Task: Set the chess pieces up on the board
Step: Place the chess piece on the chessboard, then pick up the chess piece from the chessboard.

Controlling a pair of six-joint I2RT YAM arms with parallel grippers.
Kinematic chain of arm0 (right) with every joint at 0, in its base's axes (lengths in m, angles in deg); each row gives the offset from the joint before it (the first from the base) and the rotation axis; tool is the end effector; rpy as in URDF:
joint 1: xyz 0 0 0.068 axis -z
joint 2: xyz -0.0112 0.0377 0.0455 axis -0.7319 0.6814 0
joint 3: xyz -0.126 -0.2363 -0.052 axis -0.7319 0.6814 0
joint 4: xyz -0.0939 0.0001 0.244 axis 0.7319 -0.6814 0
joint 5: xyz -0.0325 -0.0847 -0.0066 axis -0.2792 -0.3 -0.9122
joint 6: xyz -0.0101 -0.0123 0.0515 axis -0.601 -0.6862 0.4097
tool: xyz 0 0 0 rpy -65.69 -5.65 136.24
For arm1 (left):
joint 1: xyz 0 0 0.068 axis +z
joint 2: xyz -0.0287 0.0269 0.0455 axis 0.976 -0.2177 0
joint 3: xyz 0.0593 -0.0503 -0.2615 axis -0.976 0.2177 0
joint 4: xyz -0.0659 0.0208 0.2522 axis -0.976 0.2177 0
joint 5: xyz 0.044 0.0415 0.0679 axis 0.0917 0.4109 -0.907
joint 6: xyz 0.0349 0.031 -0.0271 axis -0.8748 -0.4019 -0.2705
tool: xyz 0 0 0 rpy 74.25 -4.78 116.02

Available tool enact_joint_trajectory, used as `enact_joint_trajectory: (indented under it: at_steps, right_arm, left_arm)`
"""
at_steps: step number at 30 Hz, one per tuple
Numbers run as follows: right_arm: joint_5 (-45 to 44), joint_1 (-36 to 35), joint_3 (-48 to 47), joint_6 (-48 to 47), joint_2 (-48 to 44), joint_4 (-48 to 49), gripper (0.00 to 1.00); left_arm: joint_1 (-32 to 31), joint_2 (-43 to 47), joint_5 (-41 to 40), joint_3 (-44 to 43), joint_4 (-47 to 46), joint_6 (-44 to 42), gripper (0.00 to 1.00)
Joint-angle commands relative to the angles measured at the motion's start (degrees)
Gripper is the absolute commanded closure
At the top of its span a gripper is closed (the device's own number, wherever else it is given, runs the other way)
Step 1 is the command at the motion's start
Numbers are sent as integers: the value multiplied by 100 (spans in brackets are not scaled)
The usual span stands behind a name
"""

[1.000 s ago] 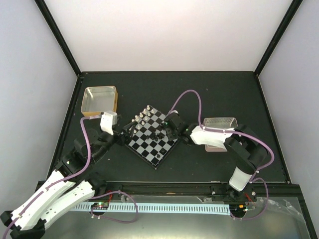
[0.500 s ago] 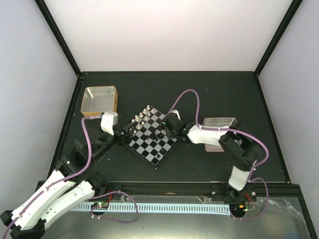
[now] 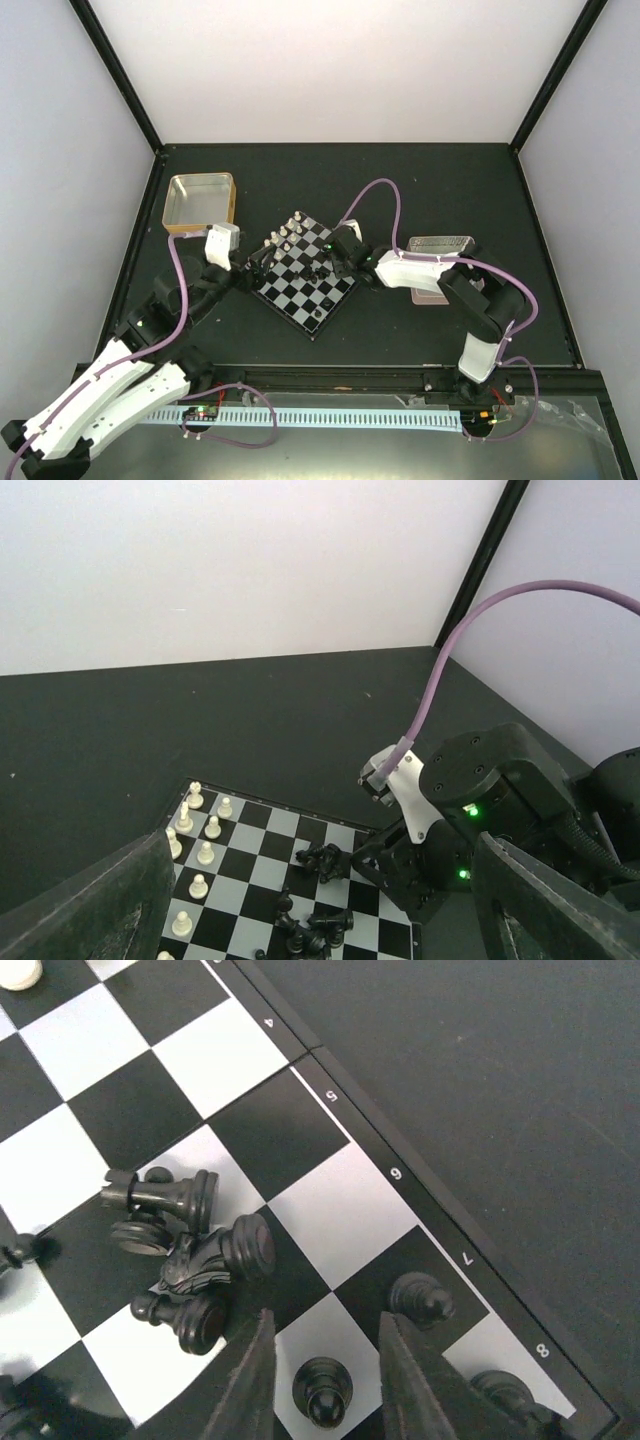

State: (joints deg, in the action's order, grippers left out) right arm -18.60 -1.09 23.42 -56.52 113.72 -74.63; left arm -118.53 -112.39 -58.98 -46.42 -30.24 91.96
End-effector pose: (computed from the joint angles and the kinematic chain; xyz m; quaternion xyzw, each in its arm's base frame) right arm 0.2424 0.2520 0.1469 -0.1141 0.9359 0.0457 0.3302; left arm 0.1032 -0.0826 0.3233 0.1146 0.7614 -0.2537 0.5855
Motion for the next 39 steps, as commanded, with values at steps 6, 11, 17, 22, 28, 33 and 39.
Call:
enact_joint_trajectory:
  at_steps: [6, 11, 17, 22, 28, 33, 39]
  right_arm:
    - [124, 26, -497, 206, -605, -438, 65]
    - [629, 130, -933, 380, -420, -904, 65]
    - [967, 174, -1298, 377, -84, -1122, 67]
    - [1165, 183, -1568, 101, 221, -1251, 67]
    - [1331, 187, -1799, -20, 521, -1310, 76]
    - [1054, 185, -1988, -199, 690, -1446, 73]
    - [1004, 188, -2236, -692, 903, -1660, 64]
  left_arm:
    - [16, -59, -2, -59, 52, -78, 17]
    - [19, -59, -107, -43, 80, -33, 16]
    - [18, -53, -132, -42, 97, -24, 16]
    - [23, -61, -124, -29, 112, -17, 16]
    - [23, -116, -43, -25, 86, 3, 16]
    - [20, -205, -50, -62, 112, 24, 16]
    - [17, -225, -63, -68, 121, 44, 17]
